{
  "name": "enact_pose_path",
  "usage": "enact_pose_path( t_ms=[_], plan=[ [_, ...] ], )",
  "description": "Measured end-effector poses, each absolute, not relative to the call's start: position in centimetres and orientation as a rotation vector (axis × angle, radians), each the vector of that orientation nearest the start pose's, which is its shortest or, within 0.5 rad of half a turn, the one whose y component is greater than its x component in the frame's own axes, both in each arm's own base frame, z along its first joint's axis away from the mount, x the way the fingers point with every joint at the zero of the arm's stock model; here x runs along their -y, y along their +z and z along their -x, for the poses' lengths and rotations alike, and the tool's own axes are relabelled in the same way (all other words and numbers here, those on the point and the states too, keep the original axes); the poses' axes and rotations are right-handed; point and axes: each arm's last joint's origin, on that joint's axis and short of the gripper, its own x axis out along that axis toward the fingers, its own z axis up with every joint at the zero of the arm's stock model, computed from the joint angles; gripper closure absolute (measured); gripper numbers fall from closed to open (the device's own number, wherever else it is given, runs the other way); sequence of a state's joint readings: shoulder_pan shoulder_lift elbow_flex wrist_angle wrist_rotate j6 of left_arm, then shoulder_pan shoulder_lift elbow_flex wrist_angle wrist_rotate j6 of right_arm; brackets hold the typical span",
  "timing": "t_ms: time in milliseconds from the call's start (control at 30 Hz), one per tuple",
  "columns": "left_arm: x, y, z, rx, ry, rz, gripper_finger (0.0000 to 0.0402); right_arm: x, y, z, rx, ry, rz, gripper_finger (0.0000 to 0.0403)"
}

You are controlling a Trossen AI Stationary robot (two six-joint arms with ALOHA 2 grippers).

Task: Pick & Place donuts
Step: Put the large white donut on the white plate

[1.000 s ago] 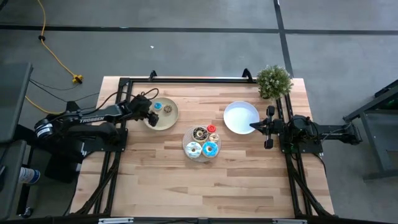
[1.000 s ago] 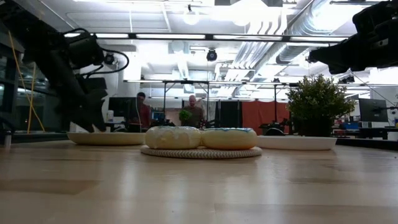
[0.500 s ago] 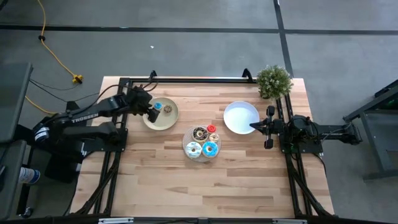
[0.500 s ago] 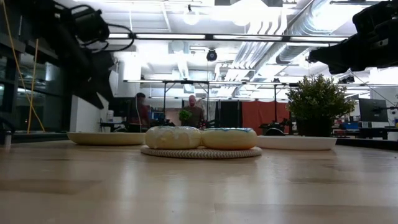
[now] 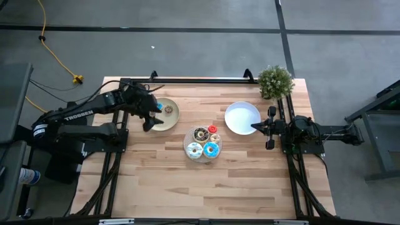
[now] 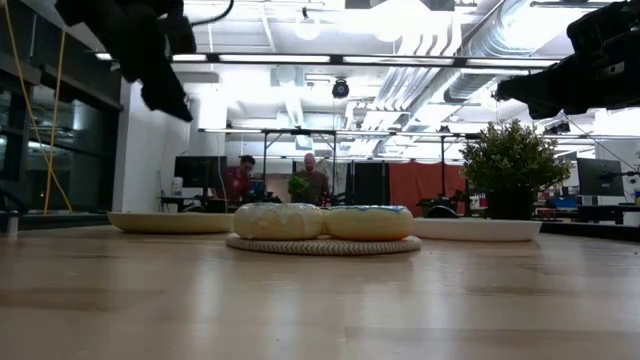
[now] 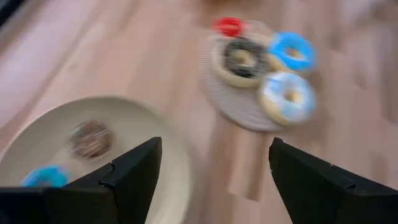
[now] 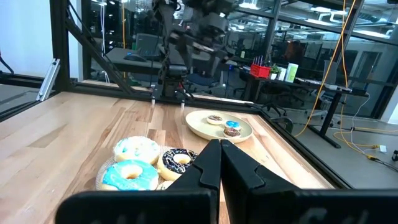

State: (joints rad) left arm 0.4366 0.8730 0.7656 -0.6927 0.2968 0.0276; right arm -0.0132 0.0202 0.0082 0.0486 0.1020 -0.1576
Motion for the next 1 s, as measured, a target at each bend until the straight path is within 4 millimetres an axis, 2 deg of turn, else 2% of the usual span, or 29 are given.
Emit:
enact_pose_path(
  t_ms=[167, 267, 567, 733, 1000],
  plan=[
    [-5.2, 27.8, -16.7, -0.819, -0.035, 0.146, 0.0115, 0.4, 16.9, -9.8, 0.028, -0.118, 0.156, 0.0402],
    [-4.8, 28.5, -17.9, -0.874, -0.062, 0.100, 0.0115, 0.4, 16.9, -9.8, 0.027, -0.118, 0.156, 0.0402],
    [-2.4, 30.2, -22.9, -0.976, -0.178, 0.047, 0.0115, 0.4, 16.9, -9.8, 0.027, -0.118, 0.156, 0.0402],
    [-0.5, 29.6, -25.1, -1.011, -0.233, 0.006, 0.0115, 0.4, 16.9, -9.8, 0.028, -0.118, 0.156, 0.0402],
    [3.5, 27.3, -27.3, -1.077, -0.232, 0.025, 0.0115, 0.4, 16.9, -9.8, 0.028, -0.118, 0.156, 0.0402]
  ],
)
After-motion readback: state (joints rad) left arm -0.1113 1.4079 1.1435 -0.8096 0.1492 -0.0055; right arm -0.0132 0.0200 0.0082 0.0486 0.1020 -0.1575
